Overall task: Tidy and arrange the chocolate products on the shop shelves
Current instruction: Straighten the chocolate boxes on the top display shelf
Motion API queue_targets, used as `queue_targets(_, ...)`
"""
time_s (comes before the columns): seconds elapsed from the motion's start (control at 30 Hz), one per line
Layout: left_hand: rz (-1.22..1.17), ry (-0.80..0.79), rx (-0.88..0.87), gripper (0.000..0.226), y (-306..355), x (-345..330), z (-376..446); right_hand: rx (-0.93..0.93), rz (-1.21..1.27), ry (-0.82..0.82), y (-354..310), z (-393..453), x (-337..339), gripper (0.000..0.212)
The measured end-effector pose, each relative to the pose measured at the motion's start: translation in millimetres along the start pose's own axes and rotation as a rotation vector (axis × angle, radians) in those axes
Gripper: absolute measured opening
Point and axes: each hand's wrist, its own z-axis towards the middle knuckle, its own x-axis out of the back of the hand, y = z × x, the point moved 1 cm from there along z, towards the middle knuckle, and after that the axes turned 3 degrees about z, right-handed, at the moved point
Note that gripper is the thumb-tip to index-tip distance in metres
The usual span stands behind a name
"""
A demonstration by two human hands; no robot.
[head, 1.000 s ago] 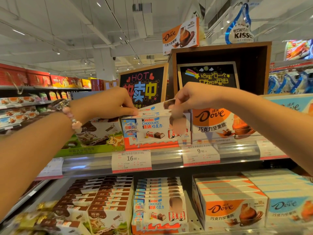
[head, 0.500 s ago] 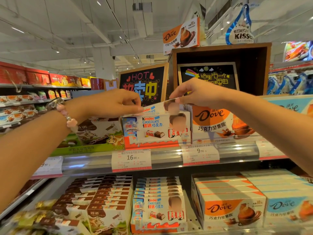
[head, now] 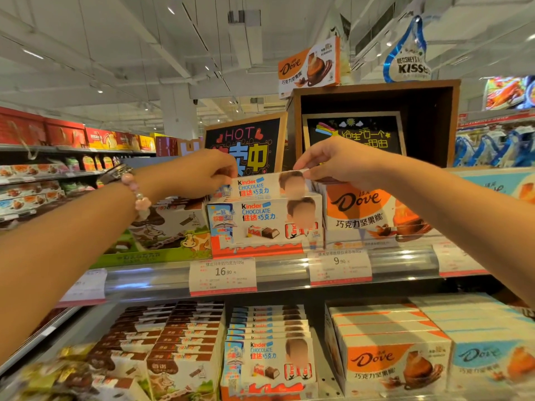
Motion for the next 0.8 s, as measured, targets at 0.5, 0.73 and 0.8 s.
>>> queue_targets(0.5,-0.144,-0.164,0.038,0.040,3,-3,-4,0.046,-0.352,-0.061,-8,4,-12,0.027)
queue_targets(0.73,-0.047,-0.249,-0.013,0.069,2,0,-11,0.035,-0.440,-0.372,-12,0,7,0.066)
queue_targets(0.8,-0.063,-0.237,-0.041,0.064,1,0,-10,-0.006,-0.518,-0.453,-7,-1,6,0.088)
